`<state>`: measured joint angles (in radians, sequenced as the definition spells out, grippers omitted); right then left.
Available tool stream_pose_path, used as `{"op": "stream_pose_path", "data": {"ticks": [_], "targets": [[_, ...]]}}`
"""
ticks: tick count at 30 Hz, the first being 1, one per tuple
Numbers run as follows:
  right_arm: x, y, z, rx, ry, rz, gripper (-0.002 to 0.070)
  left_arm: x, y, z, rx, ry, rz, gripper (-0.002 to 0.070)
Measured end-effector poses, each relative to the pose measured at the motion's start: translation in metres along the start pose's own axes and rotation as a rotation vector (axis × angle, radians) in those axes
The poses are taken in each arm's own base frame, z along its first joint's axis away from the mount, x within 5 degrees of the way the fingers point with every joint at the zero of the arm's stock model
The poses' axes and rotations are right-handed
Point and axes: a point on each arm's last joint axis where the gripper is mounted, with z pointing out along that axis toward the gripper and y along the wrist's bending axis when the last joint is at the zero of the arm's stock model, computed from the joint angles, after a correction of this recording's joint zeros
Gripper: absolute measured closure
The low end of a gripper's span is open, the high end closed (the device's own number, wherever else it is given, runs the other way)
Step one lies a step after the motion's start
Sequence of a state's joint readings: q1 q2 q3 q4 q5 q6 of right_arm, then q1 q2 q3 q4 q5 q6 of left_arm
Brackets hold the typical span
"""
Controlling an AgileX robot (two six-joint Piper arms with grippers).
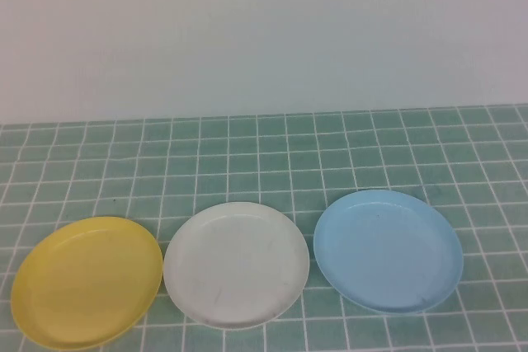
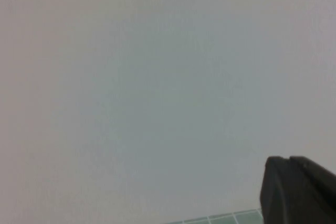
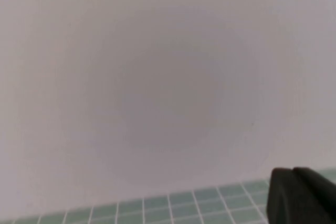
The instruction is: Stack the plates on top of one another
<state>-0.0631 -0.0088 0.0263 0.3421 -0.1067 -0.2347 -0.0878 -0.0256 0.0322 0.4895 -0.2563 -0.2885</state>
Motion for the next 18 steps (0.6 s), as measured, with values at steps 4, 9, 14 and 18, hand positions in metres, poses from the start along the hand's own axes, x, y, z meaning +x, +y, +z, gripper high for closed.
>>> {"op": "stream_pose_path", "data": {"ticks": [4, 9, 14, 18], "targets": [[-0.008, -0.002, 0.0, 0.021, -0.087, 0.005, 0.0678, 0.0, 0.0, 0.0, -0.002, -0.001, -0.152, 0.0675], [-0.016, -0.004, -0.001, 0.042, -0.172, 0.012, 0.0678, -0.002, 0.0, 0.0, 0.01, -0.026, -0.391, 0.0675], [-0.016, -0.002, -0.001, 0.031, -0.158, -0.056, 0.0678, -0.012, 0.001, 0.0, 0.018, -0.072, -0.485, 0.0675], [-0.036, 0.006, -0.002, -0.02, -0.059, -0.186, 0.0678, -0.036, 0.011, 0.001, -0.044, -0.053, -0.457, 0.0675]]}}
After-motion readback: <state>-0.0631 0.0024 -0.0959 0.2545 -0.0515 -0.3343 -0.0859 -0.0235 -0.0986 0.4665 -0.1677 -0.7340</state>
